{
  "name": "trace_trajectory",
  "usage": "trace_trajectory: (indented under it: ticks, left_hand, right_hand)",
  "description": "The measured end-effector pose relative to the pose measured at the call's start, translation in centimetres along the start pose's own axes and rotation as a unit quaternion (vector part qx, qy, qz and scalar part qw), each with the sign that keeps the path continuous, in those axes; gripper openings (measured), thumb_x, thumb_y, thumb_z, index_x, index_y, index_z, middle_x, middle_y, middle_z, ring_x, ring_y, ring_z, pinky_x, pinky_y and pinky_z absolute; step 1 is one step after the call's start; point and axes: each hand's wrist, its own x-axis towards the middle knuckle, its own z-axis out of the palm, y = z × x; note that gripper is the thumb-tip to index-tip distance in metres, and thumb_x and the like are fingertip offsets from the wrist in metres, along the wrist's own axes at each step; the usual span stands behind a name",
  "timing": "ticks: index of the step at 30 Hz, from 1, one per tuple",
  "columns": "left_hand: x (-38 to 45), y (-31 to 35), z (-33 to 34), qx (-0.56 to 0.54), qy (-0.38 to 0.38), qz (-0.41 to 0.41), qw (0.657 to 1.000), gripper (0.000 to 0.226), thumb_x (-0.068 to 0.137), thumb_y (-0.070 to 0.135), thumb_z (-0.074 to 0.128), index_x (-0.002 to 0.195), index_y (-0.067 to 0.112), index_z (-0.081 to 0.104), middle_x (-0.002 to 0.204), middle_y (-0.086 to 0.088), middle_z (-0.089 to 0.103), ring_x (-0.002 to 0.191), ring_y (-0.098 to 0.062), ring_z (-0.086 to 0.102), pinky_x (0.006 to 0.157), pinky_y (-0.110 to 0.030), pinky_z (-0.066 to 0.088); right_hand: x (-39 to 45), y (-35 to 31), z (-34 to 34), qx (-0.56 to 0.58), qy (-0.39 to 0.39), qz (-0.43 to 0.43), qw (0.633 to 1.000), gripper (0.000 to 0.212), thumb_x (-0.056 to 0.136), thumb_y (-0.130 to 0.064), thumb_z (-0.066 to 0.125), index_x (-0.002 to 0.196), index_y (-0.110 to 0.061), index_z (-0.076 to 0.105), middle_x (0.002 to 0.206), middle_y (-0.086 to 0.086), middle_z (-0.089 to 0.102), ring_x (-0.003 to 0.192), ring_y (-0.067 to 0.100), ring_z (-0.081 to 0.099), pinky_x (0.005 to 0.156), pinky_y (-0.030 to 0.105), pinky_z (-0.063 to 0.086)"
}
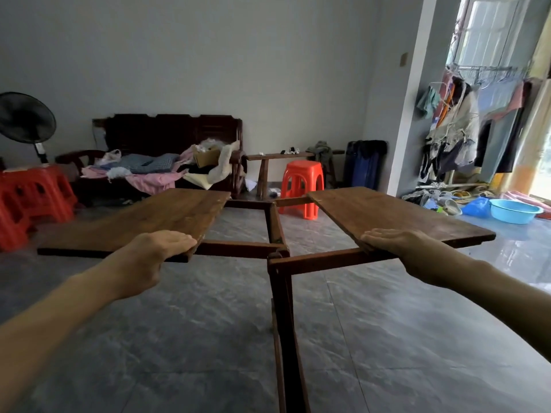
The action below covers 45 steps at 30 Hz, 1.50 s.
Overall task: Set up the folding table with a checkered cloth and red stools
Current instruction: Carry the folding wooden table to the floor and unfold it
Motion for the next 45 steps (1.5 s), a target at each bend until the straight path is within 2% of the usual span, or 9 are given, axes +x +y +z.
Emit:
trace_trajectory:
  ticks: [10, 14, 20, 28, 34, 36, 38, 42, 45]
  left_hand:
    - [2.8, 2.5, -5.1, 0.032, -0.039, 0.018, 0.999, 0.073, 0.075, -0.022, 0.051, 0.137, 0.015, 0.054, 0.141, -0.001, 0.054, 0.131, -0.014, 0.048, 0.106, -0.014, 0.029]
    - [4.1, 3.3, -7.1, 0.074, -0.068, 0.053, 0.993, 0.062, 0.08, -0.015, 0.05, 0.132, 0.019, 0.058, 0.127, 0.002, 0.06, 0.119, -0.012, 0.055, 0.099, -0.028, 0.045]
    - [3.6, 5.8, -7.2, 0.144, -0.127, 0.024, 0.981, 0.065, 0.086, -0.011, 0.045, 0.144, 0.019, 0.043, 0.14, 0.001, 0.05, 0.128, -0.013, 0.046, 0.105, -0.027, 0.038]
    - [1.8, 7.7, -6.2, 0.142, -0.142, 0.033, 0.979, 0.069, 0.088, -0.009, 0.047, 0.15, 0.018, 0.032, 0.147, 0.001, 0.043, 0.133, -0.015, 0.041, 0.11, -0.029, 0.035]
    - [1.1, 8.5, -5.9, 0.154, -0.058, 0.098, 0.982, 0.066, 0.063, -0.006, 0.076, 0.125, 0.013, 0.064, 0.12, -0.003, 0.067, 0.108, -0.016, 0.064, 0.093, -0.03, 0.054]
    - [0.2, 9.9, -5.7, 0.187, -0.056, 0.11, 0.974, 0.08, 0.039, 0.003, 0.092, 0.115, 0.013, 0.07, 0.111, -0.002, 0.071, 0.1, -0.014, 0.069, 0.088, -0.027, 0.053]
    - [-0.2, 10.9, -5.2, 0.194, -0.086, 0.125, 0.969, 0.08, 0.059, 0.0, 0.085, 0.134, 0.007, 0.055, 0.135, -0.008, 0.058, 0.124, -0.02, 0.057, 0.105, -0.031, 0.04]
    - [0.6, 10.0, -5.5, 0.186, -0.075, 0.11, 0.973, 0.079, 0.026, -0.007, 0.09, 0.102, 0.008, 0.074, 0.097, -0.006, 0.074, 0.086, -0.019, 0.073, 0.075, -0.03, 0.058]
    - [1.2, 9.4, -6.5, 0.164, -0.085, 0.113, 0.976, 0.073, 0.068, -0.011, 0.071, 0.135, 0.012, 0.055, 0.133, -0.004, 0.06, 0.121, -0.017, 0.058, 0.103, -0.027, 0.045]
  right_hand:
    - [1.5, -2.2, -4.1, -0.079, -0.024, -0.057, 0.995, 0.067, 0.088, 0.012, 0.045, 0.144, -0.025, 0.047, 0.149, -0.002, 0.047, 0.138, 0.014, 0.041, 0.114, 0.031, 0.033]
    - [2.3, -3.4, -5.5, -0.104, -0.059, -0.074, 0.99, 0.053, 0.091, 0.006, 0.043, 0.136, -0.021, 0.053, 0.142, -0.002, 0.052, 0.133, 0.017, 0.045, 0.109, 0.032, 0.035]
    - [1.6, -3.2, -5.5, -0.129, -0.077, -0.079, 0.986, 0.057, 0.088, 0.008, 0.043, 0.133, -0.025, 0.051, 0.136, -0.006, 0.054, 0.129, 0.015, 0.047, 0.106, 0.032, 0.038]
    - [-0.6, -5.0, -5.7, -0.145, -0.112, -0.056, 0.981, 0.061, 0.096, 0.001, 0.042, 0.151, -0.026, 0.033, 0.154, -0.008, 0.036, 0.144, 0.012, 0.027, 0.117, 0.024, 0.019]
    - [-2.6, -4.3, -5.0, -0.091, -0.037, -0.066, 0.993, 0.066, 0.083, 0.015, 0.05, 0.138, -0.023, 0.055, 0.14, -0.003, 0.055, 0.133, 0.018, 0.048, 0.111, 0.031, 0.039]
    - [-4.3, -3.9, -4.3, -0.076, -0.049, -0.067, 0.994, 0.076, 0.084, 0.014, 0.054, 0.146, -0.029, 0.043, 0.151, -0.009, 0.04, 0.141, 0.008, 0.032, 0.116, 0.02, 0.019]
    - [-5.6, -3.5, -3.7, -0.061, -0.077, -0.056, 0.994, 0.08, 0.089, 0.011, 0.052, 0.15, -0.033, 0.025, 0.152, -0.018, 0.019, 0.14, -0.003, 0.009, 0.11, 0.013, -0.001]
    - [-4.9, -2.9, -3.2, -0.079, -0.033, -0.074, 0.994, 0.08, 0.074, 0.018, 0.067, 0.142, -0.022, 0.05, 0.143, -0.005, 0.052, 0.136, 0.015, 0.043, 0.109, 0.024, 0.024]
    - [-4.8, -1.6, -3.4, -0.062, -0.042, -0.061, 0.995, 0.082, 0.085, 0.016, 0.053, 0.148, -0.034, 0.033, 0.151, -0.017, 0.036, 0.142, 0.0, 0.022, 0.11, 0.012, 0.01]
